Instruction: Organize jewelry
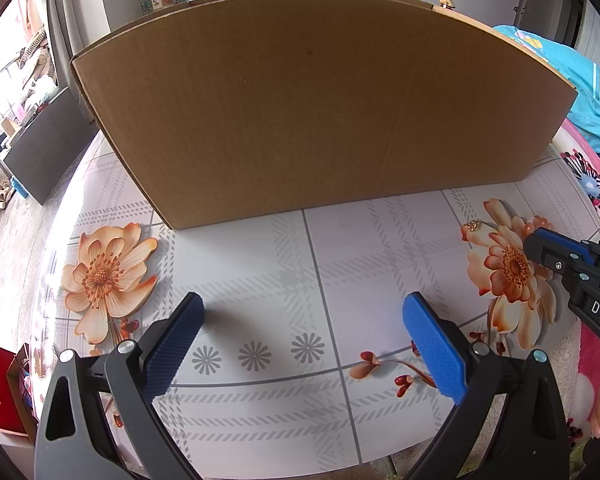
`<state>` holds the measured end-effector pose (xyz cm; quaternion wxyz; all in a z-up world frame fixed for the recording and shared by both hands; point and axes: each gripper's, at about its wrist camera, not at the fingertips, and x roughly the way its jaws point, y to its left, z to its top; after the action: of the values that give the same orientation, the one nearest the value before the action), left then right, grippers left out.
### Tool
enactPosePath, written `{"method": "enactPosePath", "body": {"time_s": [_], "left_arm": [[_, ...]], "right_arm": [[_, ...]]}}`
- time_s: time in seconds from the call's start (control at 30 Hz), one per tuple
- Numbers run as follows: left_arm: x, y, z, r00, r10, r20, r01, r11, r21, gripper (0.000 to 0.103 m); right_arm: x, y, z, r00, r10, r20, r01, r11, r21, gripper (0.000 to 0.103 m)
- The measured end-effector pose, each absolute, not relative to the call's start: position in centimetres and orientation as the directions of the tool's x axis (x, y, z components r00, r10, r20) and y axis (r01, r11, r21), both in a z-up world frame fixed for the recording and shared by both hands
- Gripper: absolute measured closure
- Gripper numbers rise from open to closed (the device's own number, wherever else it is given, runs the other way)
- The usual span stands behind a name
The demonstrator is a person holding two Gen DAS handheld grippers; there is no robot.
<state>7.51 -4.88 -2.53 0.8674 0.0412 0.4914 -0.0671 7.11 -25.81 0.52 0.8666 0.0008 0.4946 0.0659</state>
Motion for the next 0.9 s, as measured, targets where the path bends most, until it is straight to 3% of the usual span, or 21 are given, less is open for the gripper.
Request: {"method": "enactPosePath", "body": {"time_s": [0.6,0.7,0.9], "left_arm": [[6.4,-3.3,-1.8,0.582,-0.195,-0.789,0.287,0.958,-0.025,0.006],[5.6,-4.1,-0.6,0.625,-0.258,-0.737,0.362,0.932,-0.019,0.015],[5.6,-6.8,-0.2,0.586,-0.361,-0.725,0.515,0.857,-0.012,0.05]], "right_arm": [[6.7,-26.7,0.3,0.521,0.149,-0.84,-0.114,0.988,0.104,0.092],[6.5,-27.1,0.2,0.527,0.171,-0.833,-0.127,0.984,0.122,0.092],[6.3,-28.4,0.1,0.54,0.233,-0.809,-0.149,0.972,0.18,0.092]]}}
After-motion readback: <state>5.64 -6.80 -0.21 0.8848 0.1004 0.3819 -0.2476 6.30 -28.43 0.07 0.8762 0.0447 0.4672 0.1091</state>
